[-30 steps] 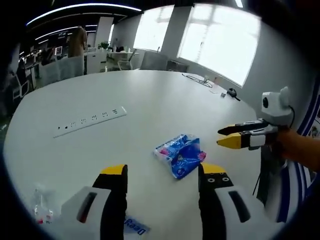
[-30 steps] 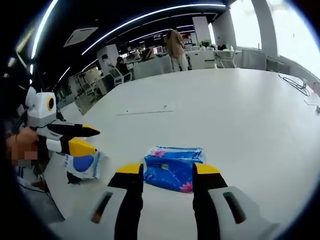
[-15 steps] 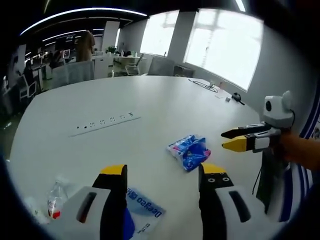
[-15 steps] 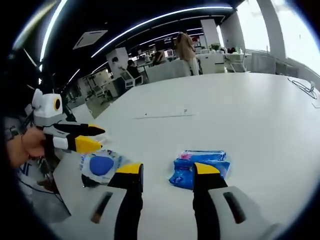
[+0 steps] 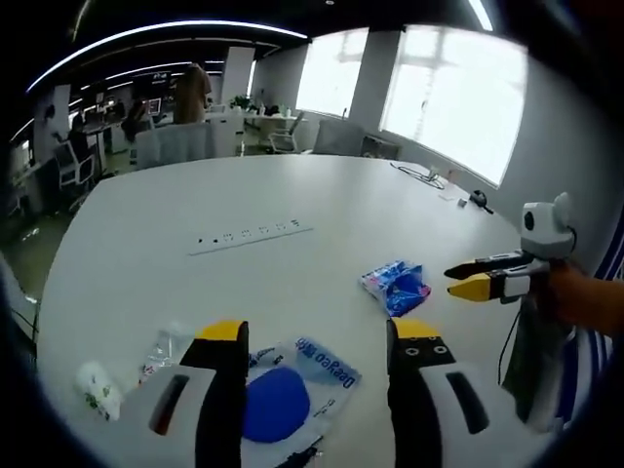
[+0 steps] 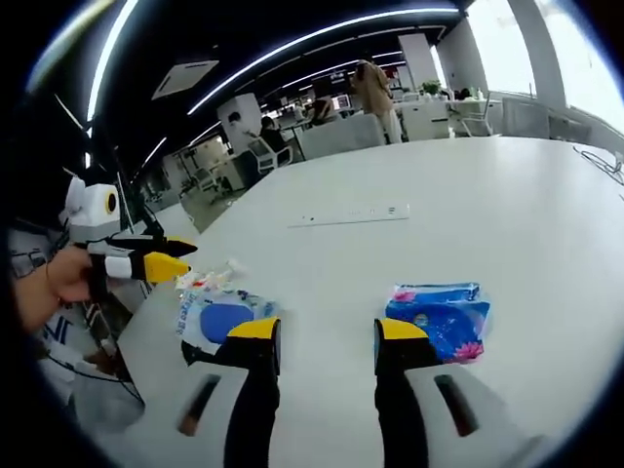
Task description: Arrange the tabletop items into an orderly group along one side of the table until the central work area is clear of visible clutter.
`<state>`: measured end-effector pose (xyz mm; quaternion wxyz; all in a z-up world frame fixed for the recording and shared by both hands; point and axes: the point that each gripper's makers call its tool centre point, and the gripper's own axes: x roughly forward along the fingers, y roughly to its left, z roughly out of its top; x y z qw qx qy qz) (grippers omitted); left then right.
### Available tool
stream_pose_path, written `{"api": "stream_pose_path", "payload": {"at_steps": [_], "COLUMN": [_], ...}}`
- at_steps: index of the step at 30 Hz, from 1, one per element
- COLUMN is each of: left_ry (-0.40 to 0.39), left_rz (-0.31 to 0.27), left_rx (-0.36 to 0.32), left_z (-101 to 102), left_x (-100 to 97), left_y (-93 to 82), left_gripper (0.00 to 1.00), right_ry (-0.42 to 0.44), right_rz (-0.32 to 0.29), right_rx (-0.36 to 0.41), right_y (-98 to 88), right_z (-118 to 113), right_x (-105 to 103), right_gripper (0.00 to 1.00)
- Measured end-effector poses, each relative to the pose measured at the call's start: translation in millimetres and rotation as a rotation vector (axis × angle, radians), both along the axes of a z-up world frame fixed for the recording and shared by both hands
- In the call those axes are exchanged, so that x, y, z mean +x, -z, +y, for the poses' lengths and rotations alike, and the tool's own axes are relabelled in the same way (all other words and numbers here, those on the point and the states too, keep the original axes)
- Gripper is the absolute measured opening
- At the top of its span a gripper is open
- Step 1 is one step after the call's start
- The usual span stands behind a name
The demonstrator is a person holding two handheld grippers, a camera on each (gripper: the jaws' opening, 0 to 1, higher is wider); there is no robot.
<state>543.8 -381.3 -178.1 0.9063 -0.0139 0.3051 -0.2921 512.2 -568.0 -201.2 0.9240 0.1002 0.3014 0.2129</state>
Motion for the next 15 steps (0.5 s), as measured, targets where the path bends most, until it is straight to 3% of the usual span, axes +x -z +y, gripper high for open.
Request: {"api": "stream_pose_path", "payload": {"at_steps": [8, 15], "left_ry": [-0.076, -0.127], "left_rz": [0.012, 0.025], "left_rx": [0.024, 0.036], "left_z": [53.2, 84.4], "left_x": [-11.1, -22.6], "left_y": [2.2, 7.2], "left_gripper": [0.57, 0.57], "right_ry": [-0.029, -0.054], "right_rz": [0.015, 0.029], "right_rx": [0.025, 0.036], "right_y": [7.2, 12.9], "right_z": [28.0, 46.2], "right_x": [-7.6, -13.4], "right_gripper": [0.36, 0.36]}}
